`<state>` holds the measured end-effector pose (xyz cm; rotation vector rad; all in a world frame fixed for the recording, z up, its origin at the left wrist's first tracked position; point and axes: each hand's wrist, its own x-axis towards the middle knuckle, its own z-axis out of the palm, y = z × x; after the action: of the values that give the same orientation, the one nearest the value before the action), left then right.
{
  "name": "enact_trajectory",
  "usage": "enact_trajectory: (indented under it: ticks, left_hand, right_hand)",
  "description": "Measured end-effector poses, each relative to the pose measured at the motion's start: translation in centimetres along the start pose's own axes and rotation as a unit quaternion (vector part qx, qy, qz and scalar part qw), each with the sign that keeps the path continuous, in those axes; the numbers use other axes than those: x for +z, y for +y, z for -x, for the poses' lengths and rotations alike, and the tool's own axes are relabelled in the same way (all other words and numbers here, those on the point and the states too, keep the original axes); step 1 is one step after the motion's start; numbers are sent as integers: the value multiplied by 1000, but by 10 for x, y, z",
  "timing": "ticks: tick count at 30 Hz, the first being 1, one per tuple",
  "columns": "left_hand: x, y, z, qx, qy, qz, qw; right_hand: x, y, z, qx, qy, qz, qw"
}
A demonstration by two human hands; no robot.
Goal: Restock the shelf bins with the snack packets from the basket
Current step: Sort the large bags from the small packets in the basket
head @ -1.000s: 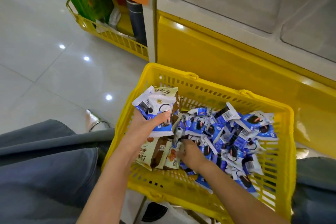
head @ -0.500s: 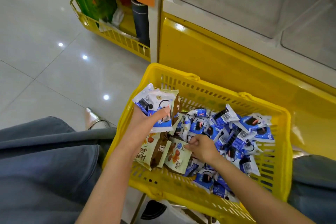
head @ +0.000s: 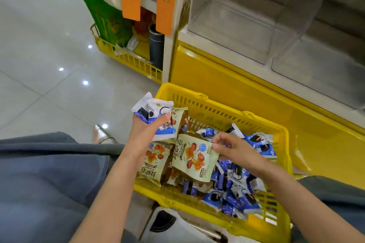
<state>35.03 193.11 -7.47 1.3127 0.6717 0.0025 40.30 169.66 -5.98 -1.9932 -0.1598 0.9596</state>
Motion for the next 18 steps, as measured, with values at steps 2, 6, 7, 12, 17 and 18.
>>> enact_trajectory:
  ticks: [2, 6, 7, 12, 17, 18]
  left_hand:
    - [-5, 3, 4, 7, 2, 9, 1000]
    - [-15, 6, 7, -3, 21, 17, 1000]
    - [-16, 6, 7, -6, 24, 17, 1000]
    - [-12, 3, 6, -7, 15, 15, 1000]
    - [-6, -1, 7, -10, -5, 2, 1000]
    - [-6, -1, 7, -8, -5, 1, 1000]
  right_hand:
    - [8, 3, 1, 13, -28, -11, 999]
    - [31, 23, -3, 72, -74, -54, 993]
    - [37, 29, -5, 92, -81, -52, 991]
    - [63, 45, -18, 142, 2, 51, 989]
    - [70, 54, -29, 166, 25, 155, 974]
    - [66, 53, -30, 168, 15, 156, 973]
